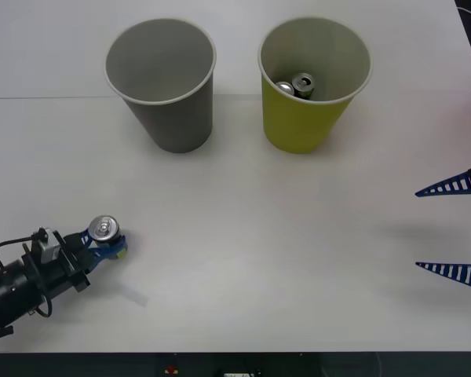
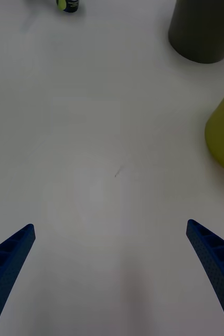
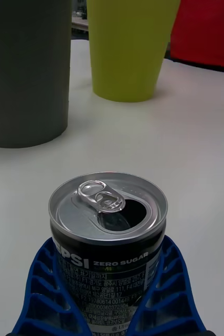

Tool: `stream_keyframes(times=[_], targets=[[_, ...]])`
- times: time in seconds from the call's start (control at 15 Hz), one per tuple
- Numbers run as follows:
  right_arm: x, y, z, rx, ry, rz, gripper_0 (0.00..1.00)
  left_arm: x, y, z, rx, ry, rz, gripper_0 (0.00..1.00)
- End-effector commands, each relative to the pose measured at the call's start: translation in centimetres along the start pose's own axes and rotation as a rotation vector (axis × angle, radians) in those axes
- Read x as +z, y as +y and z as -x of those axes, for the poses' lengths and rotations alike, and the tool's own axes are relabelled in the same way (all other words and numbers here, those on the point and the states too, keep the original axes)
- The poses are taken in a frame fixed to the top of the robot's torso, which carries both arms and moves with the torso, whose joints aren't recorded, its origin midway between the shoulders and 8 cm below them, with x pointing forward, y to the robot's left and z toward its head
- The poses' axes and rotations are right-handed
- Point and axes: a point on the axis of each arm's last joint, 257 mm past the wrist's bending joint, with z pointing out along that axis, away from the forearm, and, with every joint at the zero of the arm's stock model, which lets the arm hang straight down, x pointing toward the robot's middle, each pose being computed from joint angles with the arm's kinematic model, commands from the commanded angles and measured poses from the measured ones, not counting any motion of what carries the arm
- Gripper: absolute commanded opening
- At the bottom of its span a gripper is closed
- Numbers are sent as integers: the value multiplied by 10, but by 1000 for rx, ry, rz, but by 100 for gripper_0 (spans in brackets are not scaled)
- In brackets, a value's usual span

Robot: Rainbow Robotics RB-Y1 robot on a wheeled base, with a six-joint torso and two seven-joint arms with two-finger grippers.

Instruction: Put the can into the green bin and the plastic bottle into the gray bin

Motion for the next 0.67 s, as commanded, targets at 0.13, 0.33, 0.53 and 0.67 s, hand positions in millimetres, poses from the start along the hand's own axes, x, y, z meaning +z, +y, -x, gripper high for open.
stream_keyframes(times=[0.13,0.33,0.53,0.67], targets=[[0,0,0,0,0,0,100,-3,7,12,42,38,-59,0],[0,0,0,0,0,0,100,-11,6,32,49,95,-126,0],[0,0,0,0,0,0,100,-13,2,47,10,167,-169,0],[0,0,0,0,0,0,100,-8,-2,63,-5,185,-191,0]])
